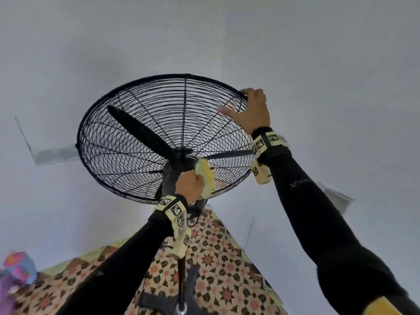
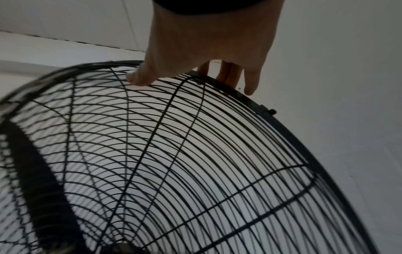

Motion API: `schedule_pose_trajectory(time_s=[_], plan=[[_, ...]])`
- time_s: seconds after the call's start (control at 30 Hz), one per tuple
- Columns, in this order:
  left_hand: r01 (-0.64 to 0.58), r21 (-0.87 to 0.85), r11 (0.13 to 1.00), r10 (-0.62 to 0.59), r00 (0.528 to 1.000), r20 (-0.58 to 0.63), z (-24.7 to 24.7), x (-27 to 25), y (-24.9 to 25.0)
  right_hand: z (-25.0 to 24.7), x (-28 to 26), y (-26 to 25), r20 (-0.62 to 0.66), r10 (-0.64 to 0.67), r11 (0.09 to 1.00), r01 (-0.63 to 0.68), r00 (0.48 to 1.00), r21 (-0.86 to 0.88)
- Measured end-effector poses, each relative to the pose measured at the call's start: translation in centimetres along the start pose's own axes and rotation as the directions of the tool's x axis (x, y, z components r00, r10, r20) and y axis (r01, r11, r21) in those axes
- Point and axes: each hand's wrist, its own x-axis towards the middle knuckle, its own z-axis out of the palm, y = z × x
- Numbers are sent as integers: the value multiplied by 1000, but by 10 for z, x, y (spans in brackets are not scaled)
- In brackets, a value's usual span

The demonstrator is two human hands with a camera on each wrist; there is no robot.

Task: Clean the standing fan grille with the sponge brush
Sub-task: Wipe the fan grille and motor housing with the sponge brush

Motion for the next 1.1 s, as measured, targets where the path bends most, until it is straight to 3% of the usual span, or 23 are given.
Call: schedule_pose_trajectory(time_s=[0.17,0.33,0.5,0.77,0.97,1.1], plan=[[-20,67,998,16,998,64,5,-13,-12,-7,-34,-51,-99,72,979,-89,992,-181],[-12,70,997,6,997,80,-12,-29,-35,1,-69,-108,-237,160,876,-249,958,-413],[-46,51,998,40,994,106,-33,-31,-67,7,-93,-136,-305,130,874,-254,943,-414],[-153,10,988,149,975,163,-43,-27,-97,-12,-130,-112,-182,105,888,-175,978,-425],[-120,-64,991,130,970,204,-9,-26,-116,-7,-177,-75,-328,243,889,-345,913,-303],[-59,-123,991,91,958,271,20,-37,-126,-2,-217,-30,-326,418,871,-476,848,-120]])
